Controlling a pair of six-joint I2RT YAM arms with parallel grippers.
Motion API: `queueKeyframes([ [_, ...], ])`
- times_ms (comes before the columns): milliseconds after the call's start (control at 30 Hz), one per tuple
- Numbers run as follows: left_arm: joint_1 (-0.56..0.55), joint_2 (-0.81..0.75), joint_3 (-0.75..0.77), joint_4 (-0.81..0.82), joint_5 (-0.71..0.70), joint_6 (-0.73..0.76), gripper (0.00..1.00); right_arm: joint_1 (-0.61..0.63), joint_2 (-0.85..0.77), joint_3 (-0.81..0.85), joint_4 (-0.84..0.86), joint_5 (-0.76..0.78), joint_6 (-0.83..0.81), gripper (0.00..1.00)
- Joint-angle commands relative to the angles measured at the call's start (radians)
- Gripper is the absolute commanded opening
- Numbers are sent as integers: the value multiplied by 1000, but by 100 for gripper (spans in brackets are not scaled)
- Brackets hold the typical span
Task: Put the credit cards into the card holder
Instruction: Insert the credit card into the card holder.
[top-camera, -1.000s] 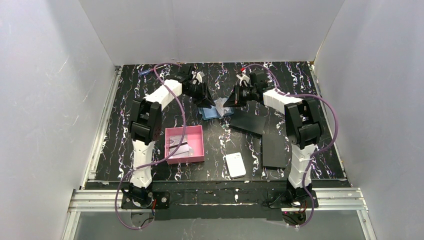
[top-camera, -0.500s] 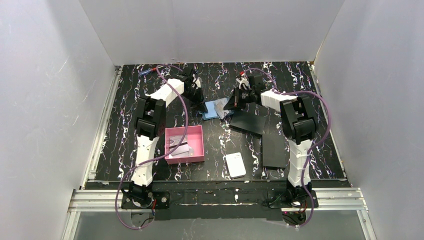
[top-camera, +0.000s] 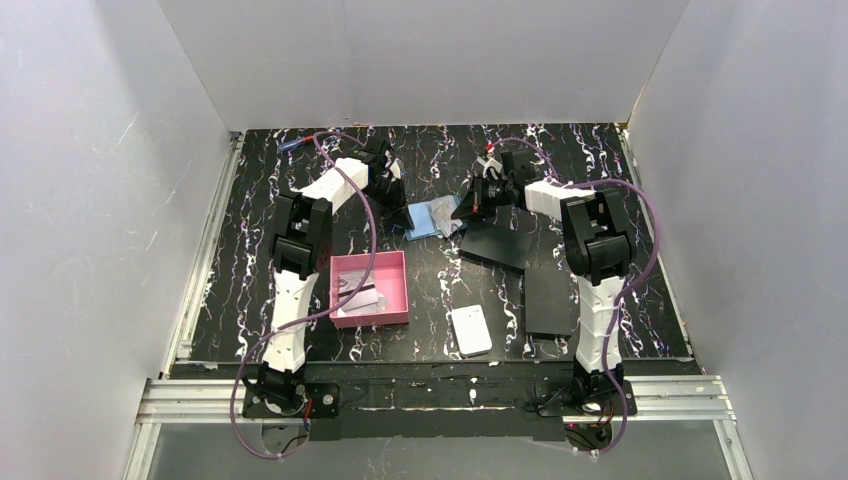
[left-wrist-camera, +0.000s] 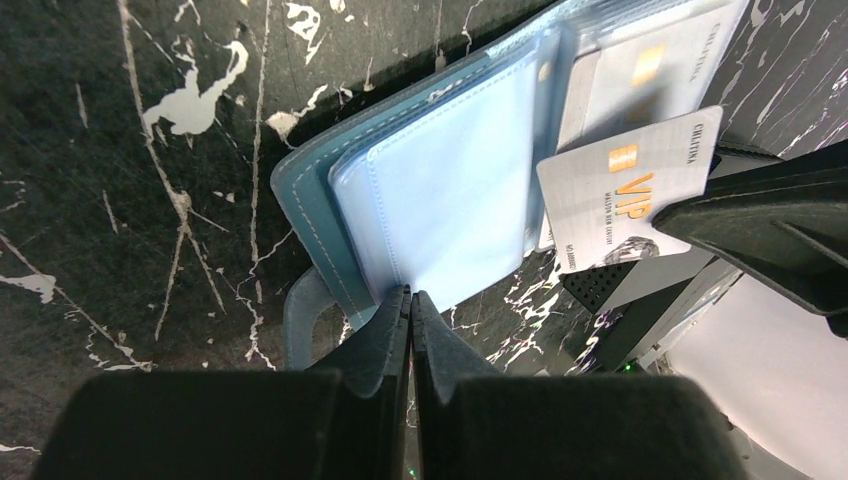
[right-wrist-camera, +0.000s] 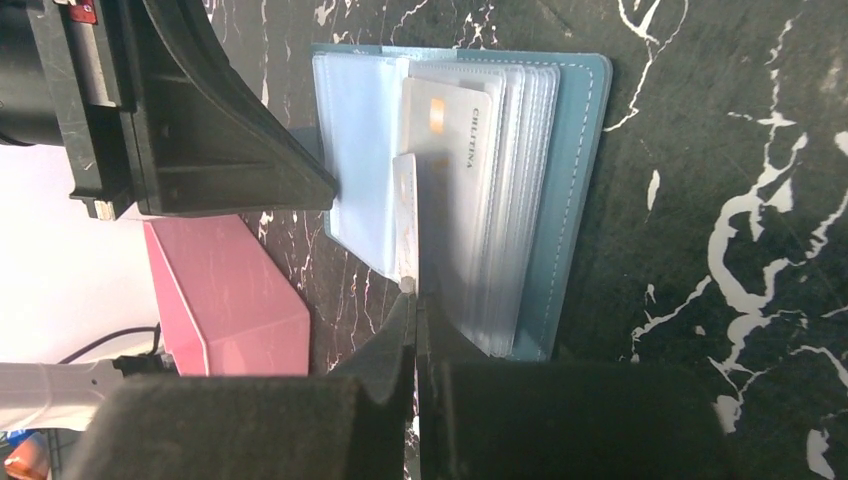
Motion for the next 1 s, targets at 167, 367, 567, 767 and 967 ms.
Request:
queueKeyframes([
  [167,5,3,-11,-43,-32,17,0,17,51,64,26,-28,10,1],
  [367,5,8,-10,-43,-34,21,0,26,77,68,111,-65,57,1],
  [567,5,15,-6,-49,-31,24,0,25,100,61,186,-72,92,1],
  [767,5,14,-9,-53,-28,26,0,28,114,15,320,-37,148,1],
  [967,4,10,-12,-53,-23,24,0,40,122,-17,395,-24,198,1],
])
